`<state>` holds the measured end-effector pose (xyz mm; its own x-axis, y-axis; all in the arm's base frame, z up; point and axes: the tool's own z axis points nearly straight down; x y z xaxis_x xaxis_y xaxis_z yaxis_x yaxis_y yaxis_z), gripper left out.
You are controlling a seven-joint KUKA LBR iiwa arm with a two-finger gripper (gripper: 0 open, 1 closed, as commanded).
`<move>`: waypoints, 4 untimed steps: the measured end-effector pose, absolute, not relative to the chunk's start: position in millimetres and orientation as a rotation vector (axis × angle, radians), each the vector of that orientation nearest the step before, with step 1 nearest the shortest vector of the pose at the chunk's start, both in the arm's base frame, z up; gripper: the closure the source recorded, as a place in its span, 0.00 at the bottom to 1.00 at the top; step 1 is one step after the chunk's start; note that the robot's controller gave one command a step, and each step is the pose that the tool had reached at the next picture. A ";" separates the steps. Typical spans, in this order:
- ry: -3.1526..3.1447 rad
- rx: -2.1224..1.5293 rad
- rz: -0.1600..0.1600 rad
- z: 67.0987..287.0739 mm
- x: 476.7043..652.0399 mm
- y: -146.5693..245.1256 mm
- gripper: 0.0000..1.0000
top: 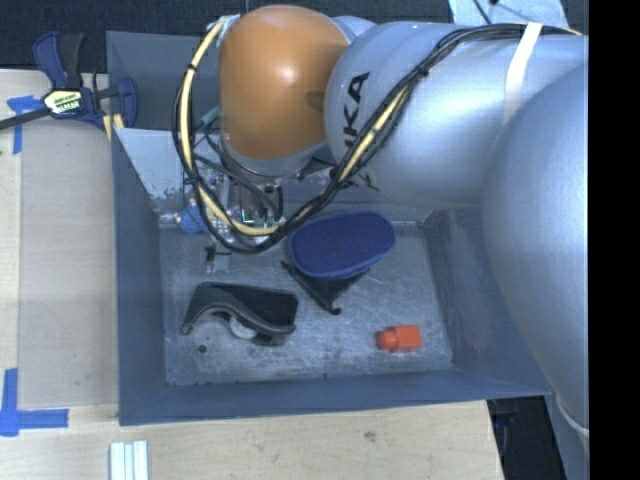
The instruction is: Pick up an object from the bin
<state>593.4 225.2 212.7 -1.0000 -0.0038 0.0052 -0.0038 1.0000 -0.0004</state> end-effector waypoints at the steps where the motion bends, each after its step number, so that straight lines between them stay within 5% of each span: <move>1: -3.083 0.585 0.000 96.3 544.7 206.9 0.00; 2: -3.076 0.635 0.000 68.5 530.1 193.6 0.00; 3: -3.080 0.633 -0.006 70.2 530.7 195.4 1.00; 4: -3.099 0.553 -0.002 190.4 541.5 196.5 1.00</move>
Offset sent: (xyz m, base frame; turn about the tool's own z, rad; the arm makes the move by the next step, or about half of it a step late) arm -0.0476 -0.0177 -0.1139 -0.3710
